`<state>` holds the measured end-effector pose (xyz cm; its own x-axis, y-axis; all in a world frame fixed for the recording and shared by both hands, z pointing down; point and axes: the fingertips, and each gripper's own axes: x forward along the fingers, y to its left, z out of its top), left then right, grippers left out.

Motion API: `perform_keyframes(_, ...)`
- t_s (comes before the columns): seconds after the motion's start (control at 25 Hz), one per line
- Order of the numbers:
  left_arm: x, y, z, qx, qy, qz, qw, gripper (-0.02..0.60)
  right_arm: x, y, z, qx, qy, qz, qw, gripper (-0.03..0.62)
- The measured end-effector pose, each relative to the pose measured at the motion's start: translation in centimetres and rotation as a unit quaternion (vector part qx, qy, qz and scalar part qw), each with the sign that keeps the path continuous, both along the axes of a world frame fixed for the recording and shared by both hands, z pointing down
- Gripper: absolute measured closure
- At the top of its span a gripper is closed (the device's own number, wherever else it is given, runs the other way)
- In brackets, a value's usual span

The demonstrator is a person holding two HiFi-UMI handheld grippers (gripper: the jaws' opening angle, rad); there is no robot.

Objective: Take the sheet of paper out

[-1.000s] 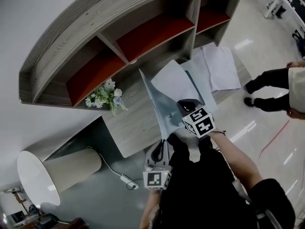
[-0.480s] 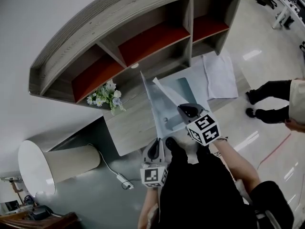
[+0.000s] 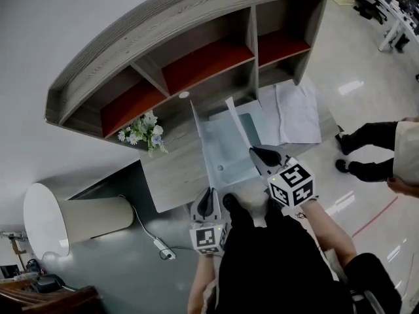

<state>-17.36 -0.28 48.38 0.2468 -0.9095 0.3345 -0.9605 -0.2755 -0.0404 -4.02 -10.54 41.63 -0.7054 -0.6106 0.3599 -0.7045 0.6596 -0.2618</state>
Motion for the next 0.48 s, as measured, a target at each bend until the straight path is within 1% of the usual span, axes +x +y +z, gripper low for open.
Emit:
perform_keyframes(0.08,0.4,0.0,0.1,0.003,-0.006,-0.003,1.0000,0.563,0.7,0.2,-0.5,0.003,-0.004,-0.001,1.000,0.581)
perform_keyframes(0.12,0.7,-0.1,0.0,0.005,-0.007,-0.005,1.0000,0.549,1.1,0.2,-0.7,0.004,-0.006,-0.001,1.000,0.581)
perform_keyframes(0.2,1.2,-0.3,-0.5,0.010,-0.006,-0.008,0.9999,0.494,1.8,0.3,-0.9,0.006,-0.009,-0.002,1.000,0.581)
perform_keyframes(0.48,2.5,-0.5,-1.7,0.025,0.000,-0.023,0.9994,0.489,4.0,0.9,-2.0,0.019,-0.018,-0.010,1.000,0.581)
